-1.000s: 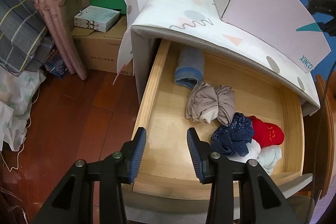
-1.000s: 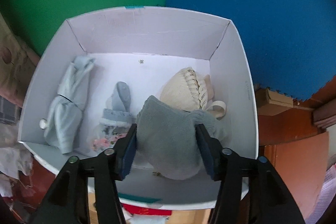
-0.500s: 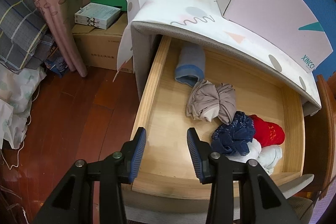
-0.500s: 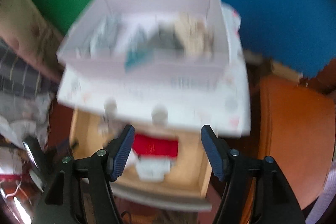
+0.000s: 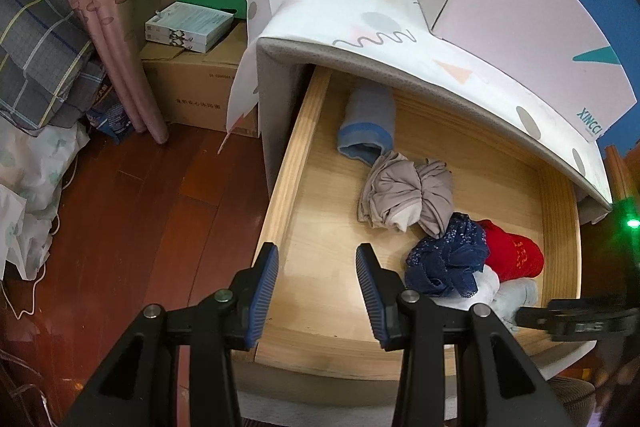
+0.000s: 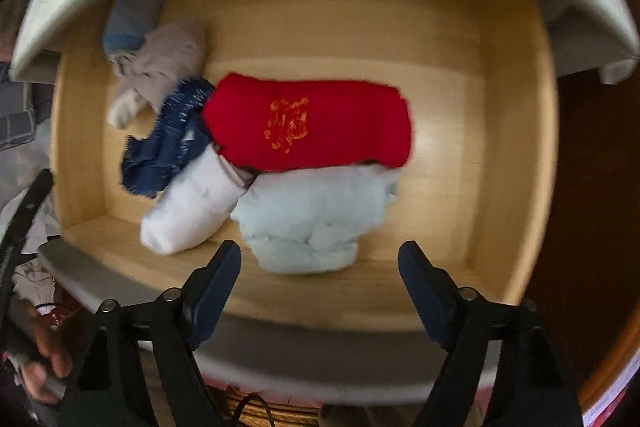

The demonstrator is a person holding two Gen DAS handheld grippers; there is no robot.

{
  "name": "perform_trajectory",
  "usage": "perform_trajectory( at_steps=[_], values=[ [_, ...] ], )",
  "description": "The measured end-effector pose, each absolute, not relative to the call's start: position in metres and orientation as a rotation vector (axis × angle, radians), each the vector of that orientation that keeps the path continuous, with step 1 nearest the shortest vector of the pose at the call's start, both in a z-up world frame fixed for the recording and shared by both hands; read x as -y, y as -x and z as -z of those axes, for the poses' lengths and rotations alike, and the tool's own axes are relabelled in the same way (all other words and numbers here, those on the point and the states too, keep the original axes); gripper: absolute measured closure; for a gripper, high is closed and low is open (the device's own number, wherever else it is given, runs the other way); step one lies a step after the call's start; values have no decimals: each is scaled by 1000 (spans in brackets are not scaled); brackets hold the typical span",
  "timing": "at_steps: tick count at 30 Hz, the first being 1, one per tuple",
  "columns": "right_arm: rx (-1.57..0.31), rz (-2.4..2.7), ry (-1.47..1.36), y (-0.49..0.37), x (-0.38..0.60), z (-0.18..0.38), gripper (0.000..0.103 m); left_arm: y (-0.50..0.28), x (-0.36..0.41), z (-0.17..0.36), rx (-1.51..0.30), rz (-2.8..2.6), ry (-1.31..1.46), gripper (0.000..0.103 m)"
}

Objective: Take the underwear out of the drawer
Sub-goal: 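Return the right gripper to the drawer and grasp the pale blue garment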

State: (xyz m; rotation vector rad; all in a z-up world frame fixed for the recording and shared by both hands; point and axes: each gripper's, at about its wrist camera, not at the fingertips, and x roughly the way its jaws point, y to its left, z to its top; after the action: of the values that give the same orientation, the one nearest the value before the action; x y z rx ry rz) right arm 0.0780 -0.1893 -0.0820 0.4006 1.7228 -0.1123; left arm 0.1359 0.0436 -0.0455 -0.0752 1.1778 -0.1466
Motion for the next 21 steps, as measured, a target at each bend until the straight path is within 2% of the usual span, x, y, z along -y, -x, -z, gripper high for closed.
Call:
perform_trajectory(
  at_steps=[11,21],
  values=[
    [-1755,164,-305,-92,177,121,17,-137,-42,47,-1185,154,75,62],
    [-1751,194,-153,-99,201,122,26,-137,-41,47,-1190,156,70,62]
  ],
)
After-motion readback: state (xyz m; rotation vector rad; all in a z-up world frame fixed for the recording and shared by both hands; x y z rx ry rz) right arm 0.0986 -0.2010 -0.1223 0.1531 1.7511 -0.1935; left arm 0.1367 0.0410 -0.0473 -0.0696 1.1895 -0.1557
